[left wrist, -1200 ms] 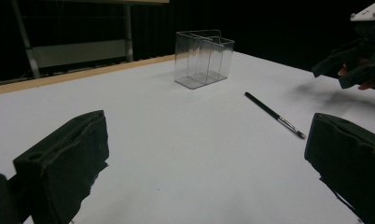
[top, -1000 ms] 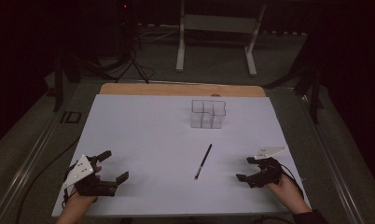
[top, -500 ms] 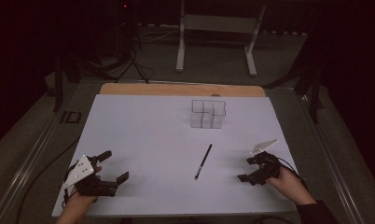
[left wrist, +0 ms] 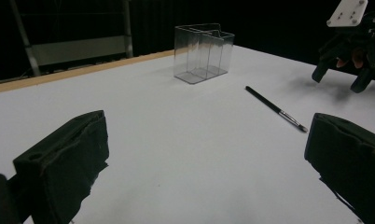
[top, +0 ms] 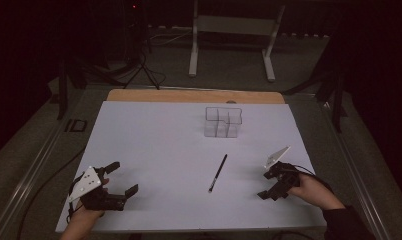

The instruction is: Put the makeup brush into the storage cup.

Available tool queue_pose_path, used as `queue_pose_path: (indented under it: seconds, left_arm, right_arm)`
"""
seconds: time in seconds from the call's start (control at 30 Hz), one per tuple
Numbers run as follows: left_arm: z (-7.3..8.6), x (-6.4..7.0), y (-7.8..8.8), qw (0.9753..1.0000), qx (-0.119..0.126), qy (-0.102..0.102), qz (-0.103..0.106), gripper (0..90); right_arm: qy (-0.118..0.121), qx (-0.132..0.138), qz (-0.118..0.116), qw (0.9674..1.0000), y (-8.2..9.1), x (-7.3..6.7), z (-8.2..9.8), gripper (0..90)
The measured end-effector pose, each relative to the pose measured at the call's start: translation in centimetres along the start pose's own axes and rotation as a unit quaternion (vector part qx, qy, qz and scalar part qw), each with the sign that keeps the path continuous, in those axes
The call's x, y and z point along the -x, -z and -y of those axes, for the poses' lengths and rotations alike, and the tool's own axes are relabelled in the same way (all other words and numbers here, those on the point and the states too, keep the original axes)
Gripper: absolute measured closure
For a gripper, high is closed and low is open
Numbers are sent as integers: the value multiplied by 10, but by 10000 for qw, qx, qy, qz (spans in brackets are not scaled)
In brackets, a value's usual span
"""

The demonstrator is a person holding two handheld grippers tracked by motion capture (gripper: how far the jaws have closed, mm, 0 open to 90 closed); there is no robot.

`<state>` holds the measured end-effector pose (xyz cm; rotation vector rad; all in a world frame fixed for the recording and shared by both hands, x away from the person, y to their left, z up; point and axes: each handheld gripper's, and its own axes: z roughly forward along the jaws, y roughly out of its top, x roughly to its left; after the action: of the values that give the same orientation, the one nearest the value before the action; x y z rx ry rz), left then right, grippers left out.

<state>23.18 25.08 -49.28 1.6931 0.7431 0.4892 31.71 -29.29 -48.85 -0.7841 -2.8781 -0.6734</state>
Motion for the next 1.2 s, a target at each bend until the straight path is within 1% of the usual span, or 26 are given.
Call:
queue_pose_path:
  seconds: [0.03, 0.07, 0.1, 0.2, 0.3, 0.33, 0.4, 0.43, 0.47, 0.53, 0.57, 0.6, 0.63, 0.67, 0.77, 0.83, 0.87, 0.9, 0.93, 0.97, 1.0, 1.03, 1.07, 1.1, 1.17, 1.2]
  left_arm:
    - [0, 0, 0, 10000, 0, 0, 0, 6]
    - [0, 0, 0, 10000, -5, 0, 5, 6]
    - [0, 0, 0, 10000, -5, 0, 5, 6]
    - [0, 0, 0, 10000, -9, -6, 10, 6]
    - [0, 0, 0, 10000, -7, 5, 5, 6]
    - [0, 0, 0, 10000, -8, 5, 6, 6]
    - [0, 0, 0, 10000, -10, 9, 7, 6]
    - [0, 0, 0, 10000, -10, 9, 7, 6]
    - [0, 0, 0, 10000, -10, 12, 8, 6]
    - [0, 0, 0, 10000, -15, 9, 11, 6]
    - [0, 0, 0, 10000, -15, 9, 11, 6]
    - [0, 0, 0, 10000, -16, 6, 12, 6]
    - [0, 0, 0, 10000, -16, 6, 12, 6]
    - [0, 0, 0, 10000, -13, 5, 10, 6]
    - [0, 0, 0, 10000, -13, 12, 8, 6]
    - [1, 0, 0, 10000, -17, 19, 10, 6]
    - [1, 0, 0, 10000, -17, 17, 17, 6]
    - [1, 0, 0, 10000, -17, 17, 17, 6]
    - [1, 0, 0, 10000, -17, 17, 17, 6]
    - [1, 0, 0, 10000, -21, 23, 16, 6]
    - [1, 0, 0, 10000, -21, 23, 16, 6]
    - [1, 0, 0, 10000, -29, 32, 13, 6]
    - [1, 0, 0, 10000, -29, 35, 13, 6]
    - [1, 0, 0, 10000, -30, 38, 16, 6]
    - [1, -1, 0, 10000, -34, 41, 18, 6]
    - [1, -1, 0, 10000, -34, 47, 19, 6]
  right_arm:
    - [0, 0, 0, 10000, 0, 0, 0, 136]
    - [108, -41, -45, 9999, 0, 1, -2, 136]
    - [108, -41, -45, 9999, 0, 1, -2, 136]
    - [270, -80, -124, 9995, 1, 4, -7, 135]
    - [317, -97, -82, 9994, 2, 7, -11, 135]
    - [305, -141, -109, 9994, 3, 8, -12, 135]
    - [453, -303, -247, 9982, 3, 9, -17, 136]
    - [453, -303, -247, 9982, 3, 9, -17, 136]
    - [536, -365, -286, 9975, 2, 9, -18, 137]
    - [706, -623, -463, 9945, 0, 8, -23, 140]
    - [706, -623, -463, 9945, 0, 8, -23, 140]
    - [752, -791, -574, 9924, -2, 8, -25, 140]
    - [752, -791, -574, 9924, -2, 8, -25, 140]
    - [784, -941, -658, 9903, -4, 6, -27, 141]
    - [820, -997, -695, 9892, -5, 6, -28, 141]
    - [1086, -1053, -757, 9856, -6, 3, -31, 141]
    - [1379, -987, -760, 9826, -7, 1, -32, 141]
    - [1379, -987, -760, 9826, -7, 1, -32, 141]
    - [1564, -965, -768, 9800, -7, 0, -33, 141]
    - [1702, -827, -865, 9781, -8, -1, -34, 141]
    - [1702, -827, -865, 9781, -8, -1, -34, 141]
    - [1818, -729, -926, 9762, -8, 0, -38, 145]
    - [1804, -695, -967, 9764, -9, 0, -39, 145]
    - [1840, -654, -1001, 9756, -9, 0, -41, 146]
    - [2042, -655, -1025, 9713, -9, 0, -44, 150]
    - [2077, -694, -999, 9706, -10, 1, -45, 150]
